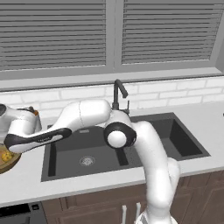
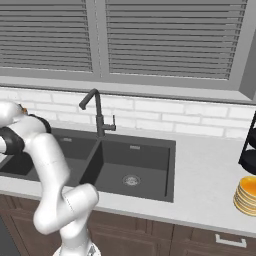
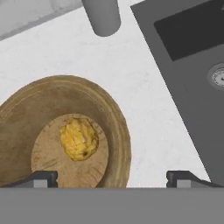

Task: Pick the squash from the sink and place it in the bowl. Then pick the bowl and place it in the microwave. Then close the microwave door and press the start button.

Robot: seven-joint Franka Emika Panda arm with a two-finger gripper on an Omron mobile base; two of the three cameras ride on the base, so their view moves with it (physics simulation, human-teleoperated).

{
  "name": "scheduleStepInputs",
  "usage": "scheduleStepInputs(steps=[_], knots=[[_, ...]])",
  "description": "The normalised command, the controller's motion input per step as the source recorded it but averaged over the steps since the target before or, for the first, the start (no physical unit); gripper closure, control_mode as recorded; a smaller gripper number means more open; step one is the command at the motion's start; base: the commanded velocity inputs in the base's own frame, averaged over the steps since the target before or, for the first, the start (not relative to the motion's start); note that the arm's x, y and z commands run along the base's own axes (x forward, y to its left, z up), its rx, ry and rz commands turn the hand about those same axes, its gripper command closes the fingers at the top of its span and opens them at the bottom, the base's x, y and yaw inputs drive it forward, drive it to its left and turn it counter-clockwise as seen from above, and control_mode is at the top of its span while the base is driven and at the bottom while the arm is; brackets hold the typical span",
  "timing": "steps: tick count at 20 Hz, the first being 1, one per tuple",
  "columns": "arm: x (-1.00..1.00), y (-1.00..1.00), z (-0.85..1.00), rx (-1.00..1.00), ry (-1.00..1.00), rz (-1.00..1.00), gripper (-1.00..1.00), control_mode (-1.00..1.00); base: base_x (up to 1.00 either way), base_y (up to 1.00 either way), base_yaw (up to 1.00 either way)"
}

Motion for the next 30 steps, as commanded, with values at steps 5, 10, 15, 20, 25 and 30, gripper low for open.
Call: scheduleStepInputs(steps=[5, 10, 15, 20, 25, 30], knots=[[-0.05, -0.59, -0.03, 0.2, 0.01, 0.04, -1.0, -1.0, 0.0, 0.0, 0.0], [0.22, -0.11, -0.01, 0.1, 0.13, 0.04, -1.0, -1.0, 0.0, 0.0, 0.0], [0.5, 0.19, 0.02, 0.02, 0.3, 0.01, -1.0, -1.0, 0.0, 0.0, 0.0], [0.42, 0.36, 0.0, 0.0, 0.23, 0.0, -1.0, -1.0, 0.0, 0.0, 0.0], [0.11, 0.32, -0.17, 0.0, 0.06, 0.0, -1.0, -1.0, 0.0, 0.0, 0.0], [0.0, 0.15, -0.38, 0.0, 0.0, 0.0, -1.0, -1.0, 0.0, 0.0, 0.0]])
